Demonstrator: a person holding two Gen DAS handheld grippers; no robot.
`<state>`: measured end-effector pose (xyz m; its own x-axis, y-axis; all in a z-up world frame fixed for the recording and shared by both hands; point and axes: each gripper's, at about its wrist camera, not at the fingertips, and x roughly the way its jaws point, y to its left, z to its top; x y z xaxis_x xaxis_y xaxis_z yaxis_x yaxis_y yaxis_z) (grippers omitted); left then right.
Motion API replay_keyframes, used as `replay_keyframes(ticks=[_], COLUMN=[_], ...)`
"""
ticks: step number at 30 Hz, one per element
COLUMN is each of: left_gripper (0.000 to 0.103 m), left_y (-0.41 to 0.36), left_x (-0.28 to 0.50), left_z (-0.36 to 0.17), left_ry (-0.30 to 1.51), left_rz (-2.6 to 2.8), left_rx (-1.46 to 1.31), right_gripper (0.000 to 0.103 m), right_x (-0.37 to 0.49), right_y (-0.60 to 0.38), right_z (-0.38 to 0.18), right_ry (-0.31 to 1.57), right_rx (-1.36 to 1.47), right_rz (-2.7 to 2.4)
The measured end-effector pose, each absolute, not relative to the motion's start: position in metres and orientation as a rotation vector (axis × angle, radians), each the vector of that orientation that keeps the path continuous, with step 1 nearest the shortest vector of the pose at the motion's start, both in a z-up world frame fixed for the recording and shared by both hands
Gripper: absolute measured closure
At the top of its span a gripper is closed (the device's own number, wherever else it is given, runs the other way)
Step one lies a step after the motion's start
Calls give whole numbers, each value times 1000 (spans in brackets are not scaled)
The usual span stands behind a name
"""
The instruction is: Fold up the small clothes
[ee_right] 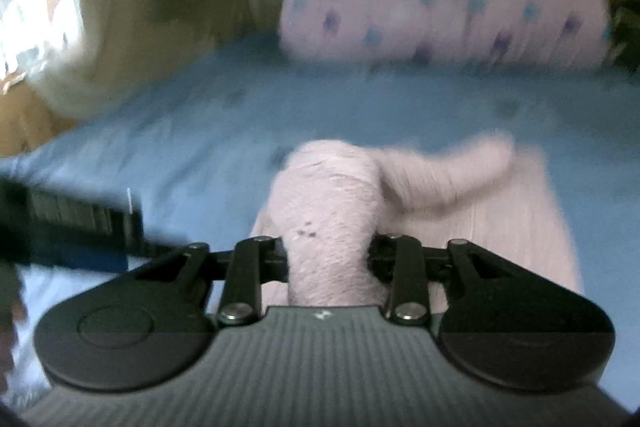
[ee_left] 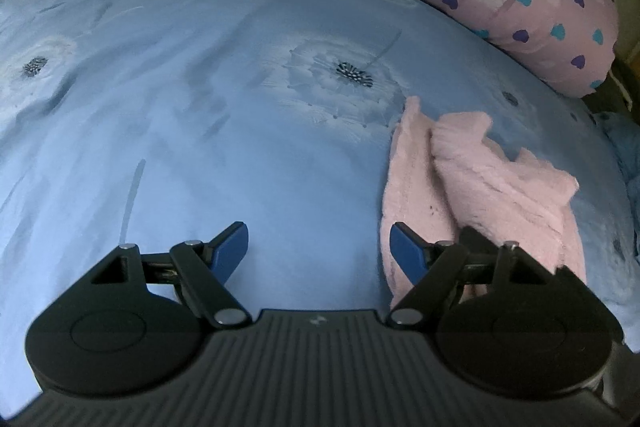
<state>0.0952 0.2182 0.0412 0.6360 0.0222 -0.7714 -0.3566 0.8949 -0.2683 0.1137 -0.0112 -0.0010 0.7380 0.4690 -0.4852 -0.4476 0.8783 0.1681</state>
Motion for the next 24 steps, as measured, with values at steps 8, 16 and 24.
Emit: replay_keyframes(ticks=[8,16,24], left_gripper=[21,21,21], left_y=[215,190,158], left_x=[93,85,94], left_z=[47,71,77], left_ry=[828,718,681], left_rz=[208,103,15], left_rx=[-426,-419,-379], right_gripper=[47,47,46], right_x=[94,95,152], right_y=[-36,-75,-96], right_z=[23,39,37], right_ry=[570,546,634], right_rx=[144,231,411], right_rz=[583,568,429])
